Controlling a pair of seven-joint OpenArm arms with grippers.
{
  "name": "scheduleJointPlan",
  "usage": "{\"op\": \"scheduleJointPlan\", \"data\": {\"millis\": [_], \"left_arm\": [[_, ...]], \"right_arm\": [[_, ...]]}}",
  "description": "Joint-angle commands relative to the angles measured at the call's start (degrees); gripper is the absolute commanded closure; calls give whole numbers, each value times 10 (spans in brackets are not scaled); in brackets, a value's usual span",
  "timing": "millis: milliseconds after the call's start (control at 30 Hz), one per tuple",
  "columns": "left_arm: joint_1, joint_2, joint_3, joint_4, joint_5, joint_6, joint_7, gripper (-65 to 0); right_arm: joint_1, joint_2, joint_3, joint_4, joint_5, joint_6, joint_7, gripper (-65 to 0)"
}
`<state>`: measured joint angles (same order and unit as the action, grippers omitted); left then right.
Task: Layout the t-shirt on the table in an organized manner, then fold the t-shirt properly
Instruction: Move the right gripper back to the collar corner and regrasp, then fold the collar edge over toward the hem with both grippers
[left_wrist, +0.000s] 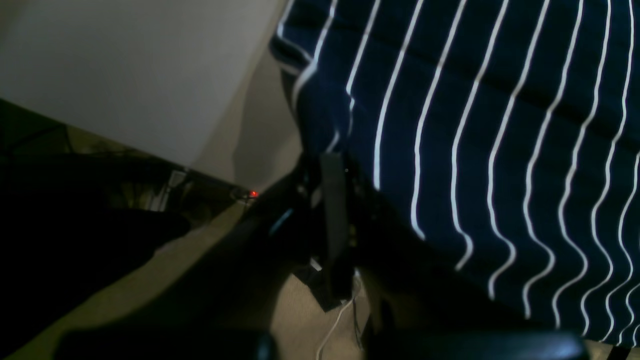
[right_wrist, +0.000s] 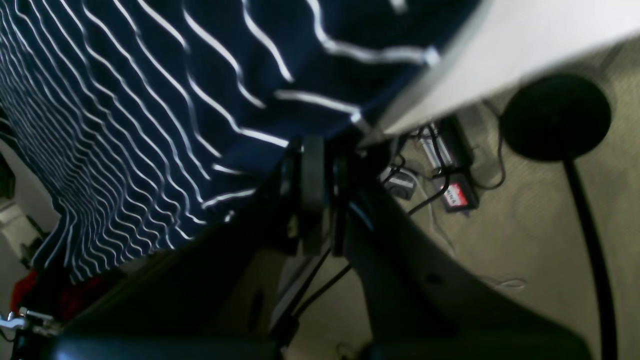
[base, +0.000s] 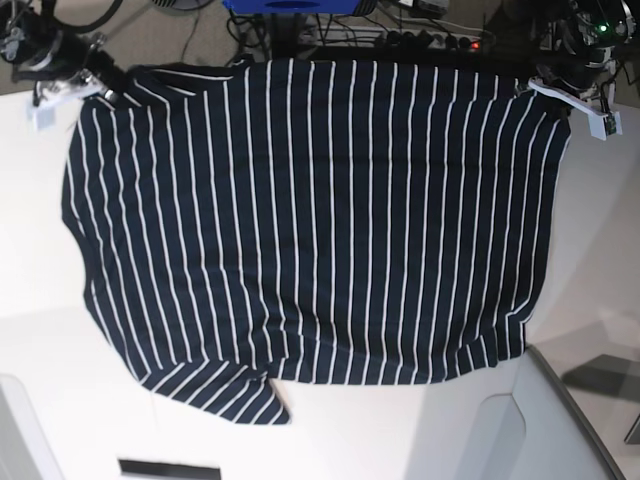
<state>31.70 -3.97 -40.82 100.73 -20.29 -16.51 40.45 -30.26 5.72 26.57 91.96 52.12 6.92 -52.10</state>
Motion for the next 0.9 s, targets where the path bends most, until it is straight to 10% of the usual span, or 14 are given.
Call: {"op": "scheduleJointPlan", "data": {"millis": [0,467,867], "left_arm": [[5,-6,-4,22,-3,1,-11,0],[-23,-7,-10,45,-8,1,14,0],[-143,-17,-33,42,37,0,64,0]], "right_arm": [[0,9,5,30,11,2,6,-3],[145,20,79,85,-9,1,-135,-3],[285,22,76,-17,-67,1,-141,-3]]}}
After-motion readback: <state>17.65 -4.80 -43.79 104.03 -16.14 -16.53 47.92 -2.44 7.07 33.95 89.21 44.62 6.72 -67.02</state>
